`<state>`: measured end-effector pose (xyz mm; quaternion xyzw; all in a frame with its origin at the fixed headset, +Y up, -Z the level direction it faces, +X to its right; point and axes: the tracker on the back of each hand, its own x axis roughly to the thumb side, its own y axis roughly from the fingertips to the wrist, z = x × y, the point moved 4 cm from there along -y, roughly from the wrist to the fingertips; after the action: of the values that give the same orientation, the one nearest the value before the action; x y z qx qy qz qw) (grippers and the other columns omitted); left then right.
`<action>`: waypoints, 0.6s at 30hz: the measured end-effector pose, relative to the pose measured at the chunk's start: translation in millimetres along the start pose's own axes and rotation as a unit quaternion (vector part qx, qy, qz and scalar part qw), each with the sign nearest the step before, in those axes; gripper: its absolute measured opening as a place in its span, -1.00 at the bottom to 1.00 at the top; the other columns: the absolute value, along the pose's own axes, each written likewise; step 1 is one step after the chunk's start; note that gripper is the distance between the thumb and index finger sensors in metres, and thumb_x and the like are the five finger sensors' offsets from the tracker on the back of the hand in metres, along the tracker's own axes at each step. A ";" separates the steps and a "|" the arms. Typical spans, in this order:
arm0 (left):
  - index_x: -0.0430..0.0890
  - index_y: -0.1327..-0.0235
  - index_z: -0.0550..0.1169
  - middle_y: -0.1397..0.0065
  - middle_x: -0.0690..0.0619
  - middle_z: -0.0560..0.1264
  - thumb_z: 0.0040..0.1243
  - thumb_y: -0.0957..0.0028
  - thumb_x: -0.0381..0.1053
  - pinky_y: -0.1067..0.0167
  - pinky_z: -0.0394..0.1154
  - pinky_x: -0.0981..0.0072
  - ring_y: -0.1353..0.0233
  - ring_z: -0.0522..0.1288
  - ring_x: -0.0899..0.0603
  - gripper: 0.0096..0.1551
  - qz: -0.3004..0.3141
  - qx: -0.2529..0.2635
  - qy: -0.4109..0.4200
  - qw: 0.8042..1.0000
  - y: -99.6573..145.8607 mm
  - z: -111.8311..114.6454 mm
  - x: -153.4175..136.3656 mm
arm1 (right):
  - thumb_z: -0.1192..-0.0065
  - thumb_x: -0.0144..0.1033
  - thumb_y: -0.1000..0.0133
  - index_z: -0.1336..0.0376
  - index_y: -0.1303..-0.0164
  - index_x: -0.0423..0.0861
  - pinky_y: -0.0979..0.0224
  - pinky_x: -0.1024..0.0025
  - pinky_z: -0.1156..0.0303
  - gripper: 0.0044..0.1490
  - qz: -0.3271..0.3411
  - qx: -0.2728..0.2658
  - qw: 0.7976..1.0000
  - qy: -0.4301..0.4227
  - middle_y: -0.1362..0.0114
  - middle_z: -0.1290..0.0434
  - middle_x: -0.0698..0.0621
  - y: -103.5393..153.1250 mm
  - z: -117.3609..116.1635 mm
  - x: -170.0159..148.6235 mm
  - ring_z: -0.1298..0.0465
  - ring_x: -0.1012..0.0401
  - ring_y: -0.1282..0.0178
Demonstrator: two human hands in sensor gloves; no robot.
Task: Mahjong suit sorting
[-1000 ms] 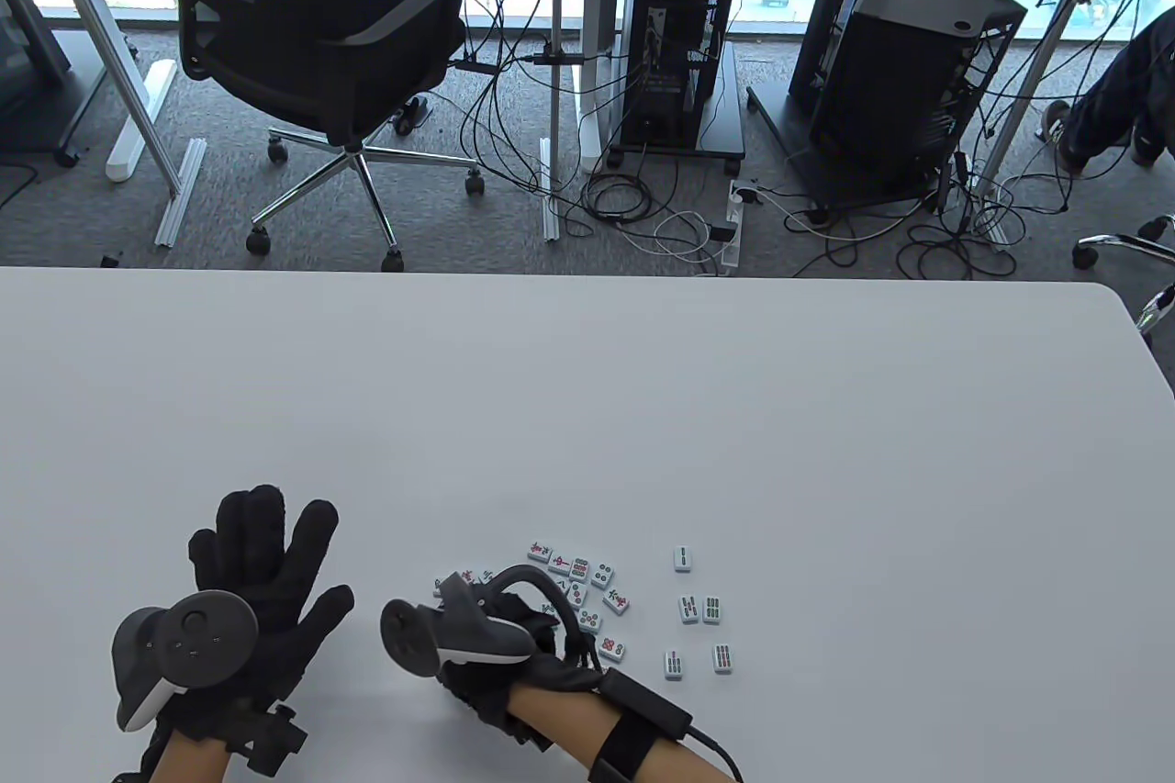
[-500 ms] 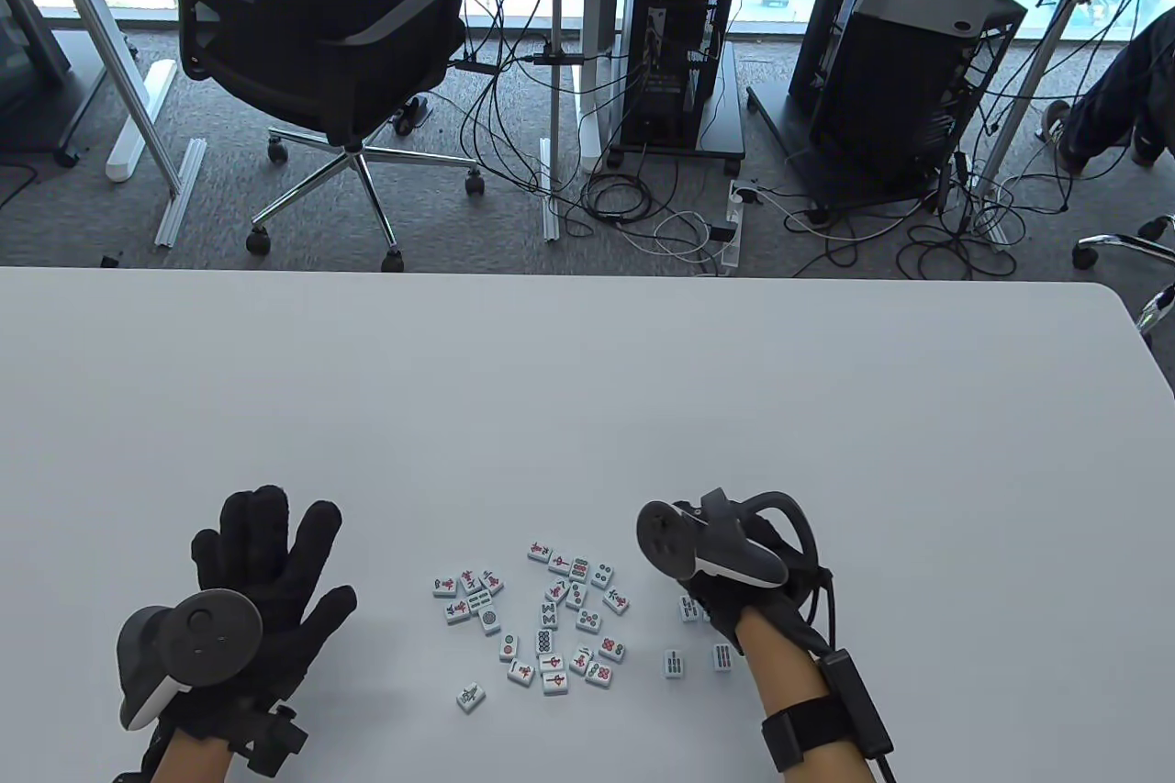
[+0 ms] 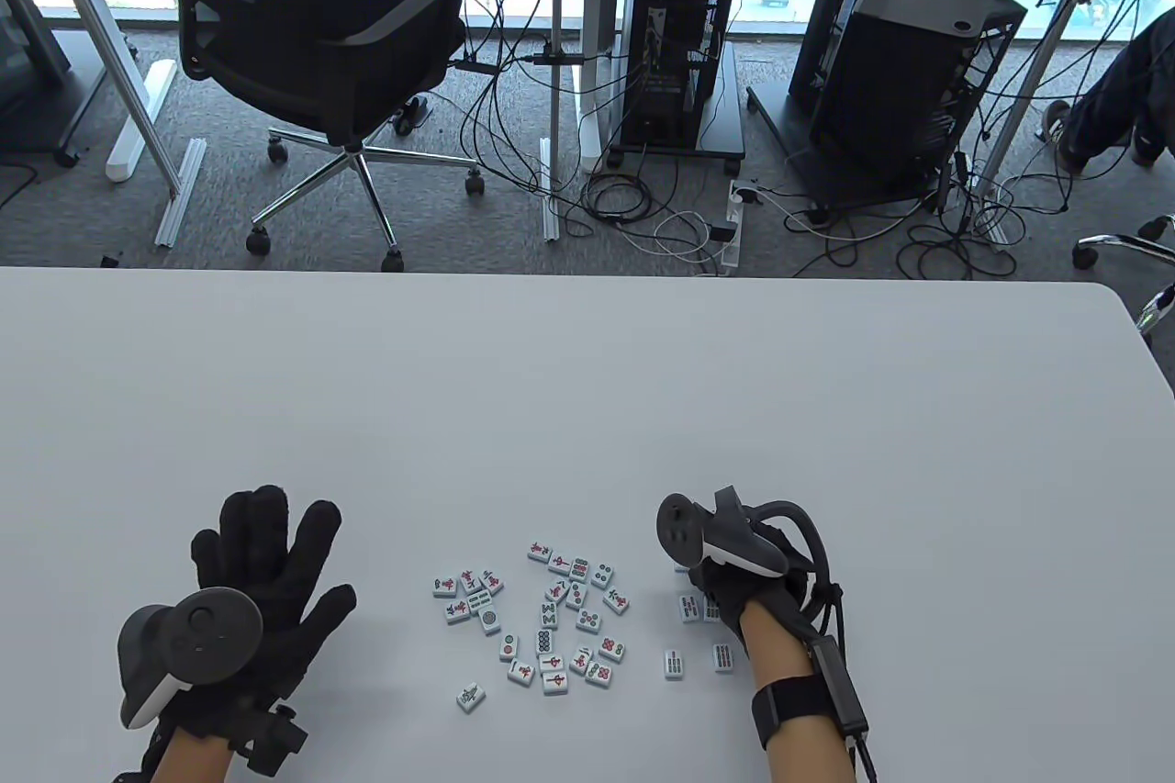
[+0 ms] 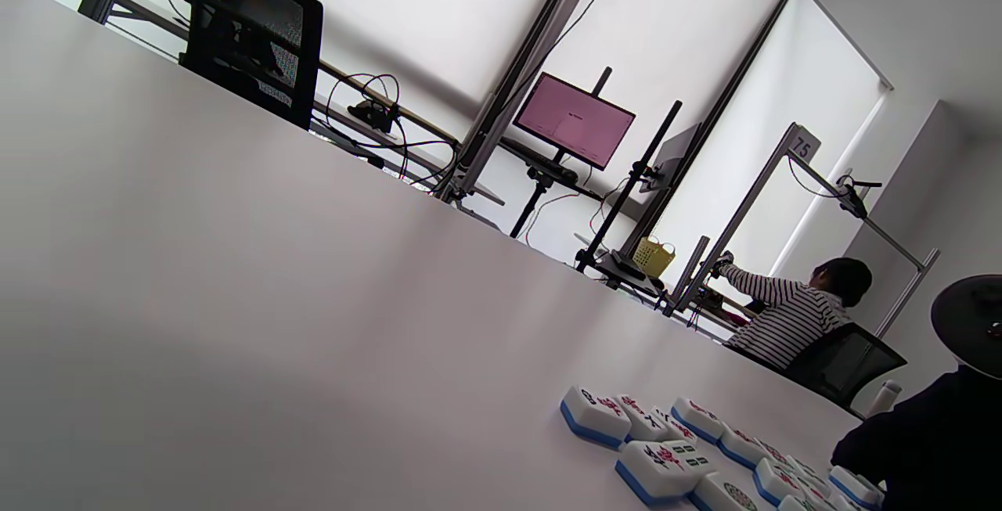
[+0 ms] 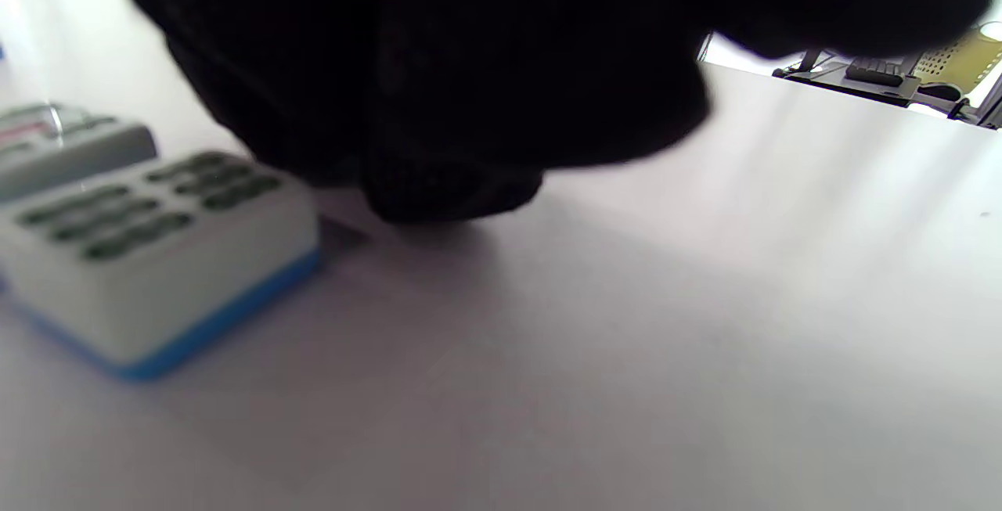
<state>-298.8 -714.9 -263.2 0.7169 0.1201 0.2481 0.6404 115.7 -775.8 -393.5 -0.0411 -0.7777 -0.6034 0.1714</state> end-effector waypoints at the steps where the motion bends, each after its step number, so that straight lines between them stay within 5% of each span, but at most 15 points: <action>1: 0.35 -0.60 -0.13 -0.58 0.35 -0.55 -0.19 -0.02 0.55 -0.40 -0.64 -0.20 -0.62 -0.66 0.02 -0.08 0.000 0.000 0.001 1.000 0.0 -0.1 0.0 | -0.44 -0.17 0.15 -0.38 -0.13 -0.28 0.44 0.40 -0.58 -0.29 -0.001 -0.007 1.000 0.004 0.25 -0.64 -0.02 0.4 0.9 0.8 -0.58 0.26 0.56; 7: 0.35 -0.60 -0.12 -0.58 0.35 -0.55 -0.18 -0.02 0.55 -0.40 -0.63 -0.20 -0.63 -0.66 0.02 -0.08 0.003 -0.002 0.001 1.000 -0.4 0.2 0.8 | -0.43 -0.14 0.14 -0.32 -0.26 -0.22 0.42 0.39 -0.58 -0.22 -0.012 -0.003 0.999 0.035 0.23 -0.65 -0.02 8.2 11.6 6.3 -0.58 0.25 0.54; 10: 0.36 -0.60 -0.12 -0.58 0.36 -0.55 -0.18 -0.01 0.55 -0.40 -0.63 -0.20 -0.63 -0.66 0.02 -0.08 0.004 0.000 0.002 1.000 -0.5 0.0 0.9 | -0.43 -0.14 0.15 -0.34 -0.23 -0.22 0.44 0.39 -0.57 -0.24 0.005 -0.058 0.997 0.057 0.27 -0.65 -0.02 18.5 30.4 21.7 -0.58 0.26 0.56; 14: 0.35 -0.60 -0.12 -0.58 0.35 -0.55 -0.18 -0.02 0.55 -0.41 -0.63 -0.20 -0.63 -0.66 0.02 -0.08 0.002 -0.004 0.001 1.000 -0.6 1.1 0.8 | -0.42 -0.13 0.15 -0.42 -0.09 -0.25 0.56 0.44 -0.55 -0.32 0.082 -0.166 0.982 0.034 0.41 -0.66 0.02 43.1 59.8 74.2 -0.55 0.30 0.68; 18: 0.35 -0.60 -0.12 -0.58 0.36 -0.55 -0.18 -0.02 0.55 -0.41 -0.63 -0.20 -0.63 -0.66 0.02 -0.08 0.002 -0.004 -0.001 1.000 -0.5 1.0 1.1 | -0.41 -0.12 0.15 -0.45 -0.02 -0.25 0.60 0.45 -0.54 -0.36 0.184 -0.175 0.967 0.007 0.45 -0.66 0.03 66.1 65.7 145.2 -0.53 0.32 0.72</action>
<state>-297.3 -715.2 -263.5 0.7146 0.1169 0.2498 0.6428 -16.8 -716.2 -300.5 -0.2086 -0.6378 -0.6884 0.2754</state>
